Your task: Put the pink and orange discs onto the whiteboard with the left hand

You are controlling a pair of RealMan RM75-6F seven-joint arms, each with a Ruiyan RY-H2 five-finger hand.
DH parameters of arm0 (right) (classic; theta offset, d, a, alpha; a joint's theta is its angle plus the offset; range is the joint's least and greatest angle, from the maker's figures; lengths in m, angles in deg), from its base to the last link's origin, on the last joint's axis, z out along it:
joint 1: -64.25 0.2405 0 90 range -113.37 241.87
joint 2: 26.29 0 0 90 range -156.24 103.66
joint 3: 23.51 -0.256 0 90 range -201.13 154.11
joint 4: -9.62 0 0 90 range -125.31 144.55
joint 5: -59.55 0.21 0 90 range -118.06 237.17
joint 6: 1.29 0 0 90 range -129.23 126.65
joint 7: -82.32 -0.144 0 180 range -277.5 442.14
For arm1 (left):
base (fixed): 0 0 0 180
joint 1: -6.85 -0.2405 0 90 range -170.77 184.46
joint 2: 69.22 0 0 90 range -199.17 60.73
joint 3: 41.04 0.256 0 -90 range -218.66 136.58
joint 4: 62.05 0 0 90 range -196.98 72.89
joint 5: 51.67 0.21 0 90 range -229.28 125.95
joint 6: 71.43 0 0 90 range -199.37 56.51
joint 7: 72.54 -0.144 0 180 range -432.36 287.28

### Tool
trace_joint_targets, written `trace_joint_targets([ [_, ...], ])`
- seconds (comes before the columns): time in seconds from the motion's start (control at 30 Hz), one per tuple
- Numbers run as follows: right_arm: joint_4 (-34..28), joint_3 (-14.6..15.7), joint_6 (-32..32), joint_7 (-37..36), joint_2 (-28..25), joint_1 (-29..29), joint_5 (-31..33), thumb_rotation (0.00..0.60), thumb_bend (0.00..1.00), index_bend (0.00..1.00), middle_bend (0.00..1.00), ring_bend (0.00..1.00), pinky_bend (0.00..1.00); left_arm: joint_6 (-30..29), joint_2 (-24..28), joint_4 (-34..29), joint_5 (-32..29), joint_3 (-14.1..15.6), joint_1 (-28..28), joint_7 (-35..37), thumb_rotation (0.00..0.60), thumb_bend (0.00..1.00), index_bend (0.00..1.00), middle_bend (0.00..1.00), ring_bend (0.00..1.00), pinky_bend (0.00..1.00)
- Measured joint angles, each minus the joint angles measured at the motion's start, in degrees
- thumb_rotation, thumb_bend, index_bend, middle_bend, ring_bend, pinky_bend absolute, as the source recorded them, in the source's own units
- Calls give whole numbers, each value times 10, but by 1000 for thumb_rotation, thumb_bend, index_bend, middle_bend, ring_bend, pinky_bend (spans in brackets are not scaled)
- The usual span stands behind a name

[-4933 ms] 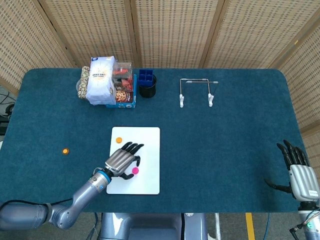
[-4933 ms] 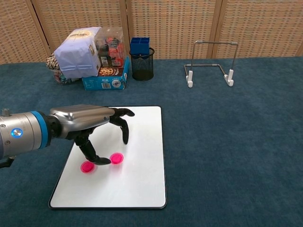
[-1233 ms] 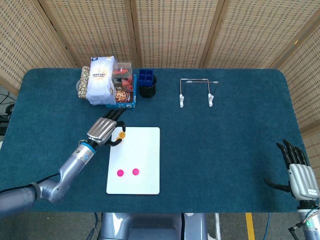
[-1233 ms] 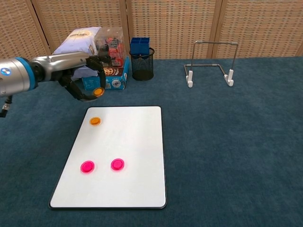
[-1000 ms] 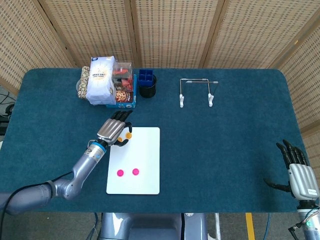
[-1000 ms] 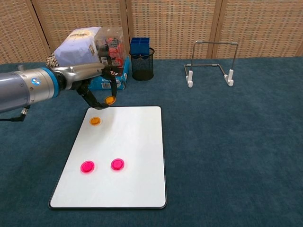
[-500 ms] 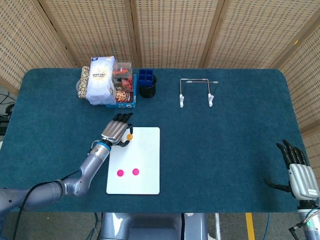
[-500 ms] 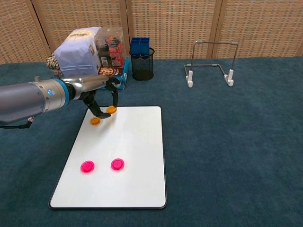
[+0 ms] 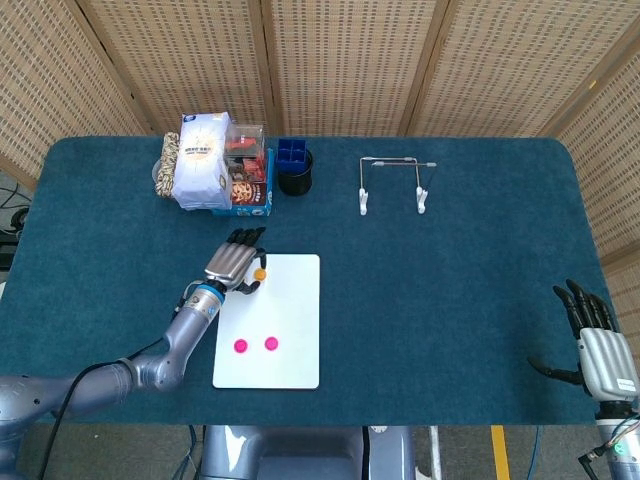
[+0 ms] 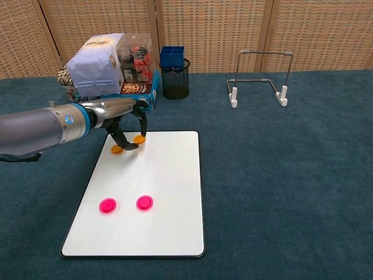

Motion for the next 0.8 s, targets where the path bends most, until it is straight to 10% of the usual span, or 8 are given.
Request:
trace_joint_targets([
  [0.37, 0, 0, -1, -1, 0, 0, 0, 600, 147, 0, 0, 0, 0, 1, -6, 8, -13, 3, 1, -5, 600, 376, 591, 0, 0, 0],
  [0.8, 0, 0, -1, -1, 0, 0, 0, 600, 147, 0, 0, 0, 0, -2, -7, 5, -15, 1, 0, -2, 600, 352, 185, 0, 0, 0],
])
